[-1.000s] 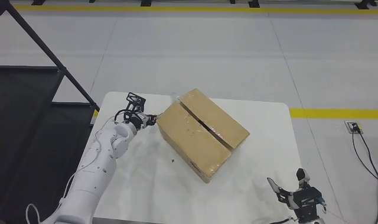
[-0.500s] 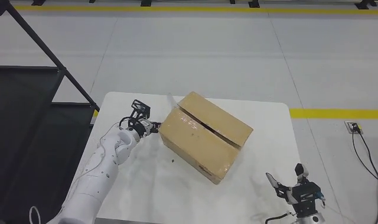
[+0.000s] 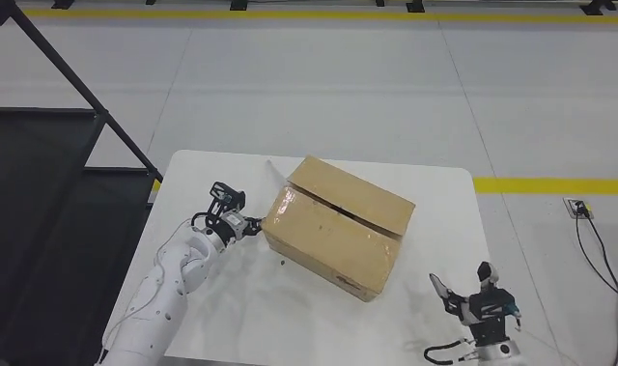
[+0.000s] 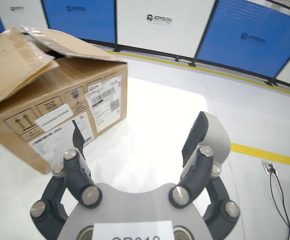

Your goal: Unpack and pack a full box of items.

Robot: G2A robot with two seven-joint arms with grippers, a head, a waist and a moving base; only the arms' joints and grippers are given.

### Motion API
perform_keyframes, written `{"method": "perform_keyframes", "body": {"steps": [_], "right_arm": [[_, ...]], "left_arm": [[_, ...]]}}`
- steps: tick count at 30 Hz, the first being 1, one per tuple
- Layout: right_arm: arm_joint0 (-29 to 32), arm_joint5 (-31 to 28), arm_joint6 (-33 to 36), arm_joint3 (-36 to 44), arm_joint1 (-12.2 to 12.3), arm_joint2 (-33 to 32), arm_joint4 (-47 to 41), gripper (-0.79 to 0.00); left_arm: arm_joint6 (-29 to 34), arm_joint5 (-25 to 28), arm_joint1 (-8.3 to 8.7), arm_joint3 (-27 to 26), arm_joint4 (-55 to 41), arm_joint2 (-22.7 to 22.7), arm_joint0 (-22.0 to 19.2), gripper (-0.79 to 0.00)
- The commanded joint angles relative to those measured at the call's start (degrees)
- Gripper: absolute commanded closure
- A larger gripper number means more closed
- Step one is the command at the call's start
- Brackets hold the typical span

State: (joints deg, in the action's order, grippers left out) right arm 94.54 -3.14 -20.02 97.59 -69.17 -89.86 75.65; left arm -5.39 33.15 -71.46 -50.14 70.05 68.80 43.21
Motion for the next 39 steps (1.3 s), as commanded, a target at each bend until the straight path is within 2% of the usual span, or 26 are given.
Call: {"method": "perform_keyframes", "body": {"steps": [1, 5, 11, 14, 20, 24, 27, 39], "right_arm": [[0.02, -1.61, -0.35, 0.0, 0.02, -0.03, 0.59, -0.785], [0.0, -1.8, -0.07, 0.06, 0.04, 0.1, 1.11, -0.785], [1.4, -12.42, -3.47, 0.12, 0.99, 0.7, 10.1, -0.785], [2.95, -14.57, -6.48, 0.59, 1.38, 1.06, 15.17, -0.785], [1.87, -11.6, -4.79, 0.62, 1.06, 4.14, 17.58, -0.785], [-1.04, -5.64, 0.27, -0.6, 0.35, 7.04, 17.61, -0.785], [-2.2, -3.25, 1.43, -1.18, 0.03, 8.33, 17.81, -0.785], [-4.25, -0.19, 1.48, -2.75, -0.44, 8.41, 15.16, -0.785]], "left_arm": [[0.64, -0.03, 0.33, -2.25, -0.26, 0.72, 1.54, -0.785], [1.66, 0.05, 0.77, -6.19, -0.96, 1.67, 4.23, -0.785], [2.77, -0.33, 1.17, -11.04, -0.75, 2.11, 7.2, -0.785], [3.23, -0.34, 1.28, -12.49, -0.99, 2.24, 8.0, -0.785], [3.56, -0.13, 1.49, -14.61, -1.23, 2.45, 9.37, -0.785], [3.67, -0.22, 1.64, -15.46, -1.23, 2.62, 10.25, -0.785], [3.48, -0.28, 1.74, -15.97, -1.33, 2.8, 10.88, -0.785], [3.38, -0.91, 1.83, -18.06, -1.78, 2.38, 12.89, -0.785]]}}
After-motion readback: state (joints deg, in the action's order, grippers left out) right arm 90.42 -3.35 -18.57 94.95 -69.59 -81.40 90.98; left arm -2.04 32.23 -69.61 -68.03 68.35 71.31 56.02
